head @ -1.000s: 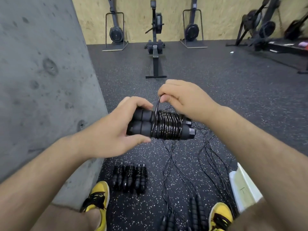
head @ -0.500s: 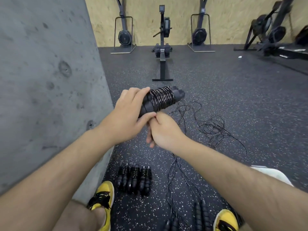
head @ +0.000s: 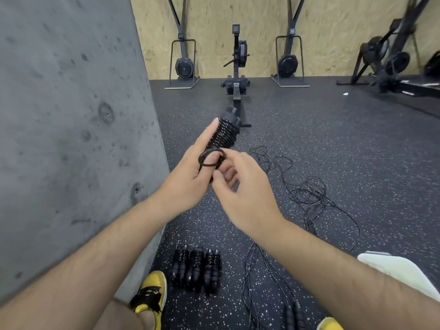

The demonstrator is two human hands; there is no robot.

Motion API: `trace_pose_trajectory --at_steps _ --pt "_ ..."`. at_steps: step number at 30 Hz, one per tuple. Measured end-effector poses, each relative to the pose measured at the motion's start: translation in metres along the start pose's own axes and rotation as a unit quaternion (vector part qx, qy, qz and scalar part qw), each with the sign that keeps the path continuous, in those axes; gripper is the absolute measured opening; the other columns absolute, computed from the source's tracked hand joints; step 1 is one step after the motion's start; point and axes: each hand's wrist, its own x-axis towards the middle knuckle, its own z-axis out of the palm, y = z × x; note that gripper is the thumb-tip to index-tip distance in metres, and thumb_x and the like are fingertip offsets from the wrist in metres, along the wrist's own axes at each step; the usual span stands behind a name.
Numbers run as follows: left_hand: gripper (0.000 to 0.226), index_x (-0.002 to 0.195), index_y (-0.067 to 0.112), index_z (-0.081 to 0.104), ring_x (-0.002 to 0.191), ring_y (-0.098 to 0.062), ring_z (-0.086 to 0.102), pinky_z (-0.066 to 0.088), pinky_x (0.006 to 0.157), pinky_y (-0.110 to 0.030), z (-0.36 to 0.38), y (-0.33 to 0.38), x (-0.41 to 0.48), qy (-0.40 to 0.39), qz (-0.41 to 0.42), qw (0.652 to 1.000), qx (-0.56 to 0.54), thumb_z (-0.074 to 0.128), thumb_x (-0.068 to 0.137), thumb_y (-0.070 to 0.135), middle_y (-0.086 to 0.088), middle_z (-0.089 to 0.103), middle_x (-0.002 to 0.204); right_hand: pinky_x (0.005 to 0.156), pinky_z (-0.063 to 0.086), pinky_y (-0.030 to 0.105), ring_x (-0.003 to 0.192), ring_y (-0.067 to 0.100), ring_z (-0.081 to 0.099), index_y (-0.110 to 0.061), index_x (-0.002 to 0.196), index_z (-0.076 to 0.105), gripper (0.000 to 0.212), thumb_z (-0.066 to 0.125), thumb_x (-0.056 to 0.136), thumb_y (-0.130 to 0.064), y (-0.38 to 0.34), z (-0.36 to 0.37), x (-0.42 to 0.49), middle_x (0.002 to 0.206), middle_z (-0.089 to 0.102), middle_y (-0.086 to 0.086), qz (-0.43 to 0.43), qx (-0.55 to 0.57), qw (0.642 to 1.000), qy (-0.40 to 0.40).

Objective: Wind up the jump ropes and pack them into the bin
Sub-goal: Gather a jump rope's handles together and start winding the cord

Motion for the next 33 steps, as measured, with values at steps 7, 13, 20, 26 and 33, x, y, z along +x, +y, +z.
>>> trace_pose_trajectory --at_steps 7,13,20,26,33 --pt "0.057 0.158 0.032 0.028 0.081 -0.01 0.058 0.053 0.07 -0.029 0.012 0.012 -0.006 -0.005 -0.055 0.993 -0.107 0.035 0.107 0.007 0.021 0.072 0.104 0.09 0.048 0.035 0.102 0.019 0.049 -0.004 0.149 0.041 0.048 0.045 0.103 -0.016 0.009 -0.004 0.004 0.125 0.039 0.005 -0.146 -0.124 0.981 -0.037" --pt "0.052 0.151 0.03 0.041 0.088 0.004 0.063 0.055 0.074 -0.017 0.009 0.024 -0.004 0.005 -0.082 0.983 -0.163 0.029 0.109 0.001 0.026 0.071 0.109 0.092 0.046 0.039 0.095 0.026 0.05 0.0 0.151 0.033 0.06 0.052 0.095 -0.003 0.008 -0.01 0.016 0.122 0.047 0.014 -0.216 -0.203 0.953 -0.057" --pt "0.042 0.134 0.052 0.057 0.091 -0.028 0.061 0.055 0.068 -0.045 0.012 0.031 -0.001 0.027 -0.125 0.947 -0.295 0.037 0.11 0.024 0.0 0.071 0.115 0.069 0.05 0.037 0.088 0.026 0.05 -0.005 0.149 0.041 0.069 0.054 0.082 -0.009 0.004 -0.021 0.025 0.106 0.057 0.012 -0.294 -0.301 0.907 -0.027" --pt "0.041 0.142 0.042 0.051 0.073 -0.032 0.062 0.044 0.055 -0.034 0.008 0.024 0.006 0.021 -0.12 0.914 -0.387 0.03 0.111 0.026 -0.013 0.067 0.119 0.072 0.05 0.04 0.086 0.028 0.051 0.0 0.149 0.038 0.052 0.043 0.099 -0.014 0.012 -0.042 0.033 0.106 0.052 0.015 -0.23 -0.257 0.938 0.016" --pt "0.051 0.144 0.042 0.05 0.076 -0.033 0.061 0.041 0.056 -0.034 0.004 0.027 0.009 0.012 -0.105 0.908 -0.406 0.029 0.106 0.016 -0.018 0.067 0.119 0.067 0.044 0.029 0.077 0.019 0.048 0.001 0.139 0.053 0.043 0.045 0.104 -0.024 0.019 -0.054 0.032 0.097 0.054 0.01 -0.251 -0.248 0.936 0.008"
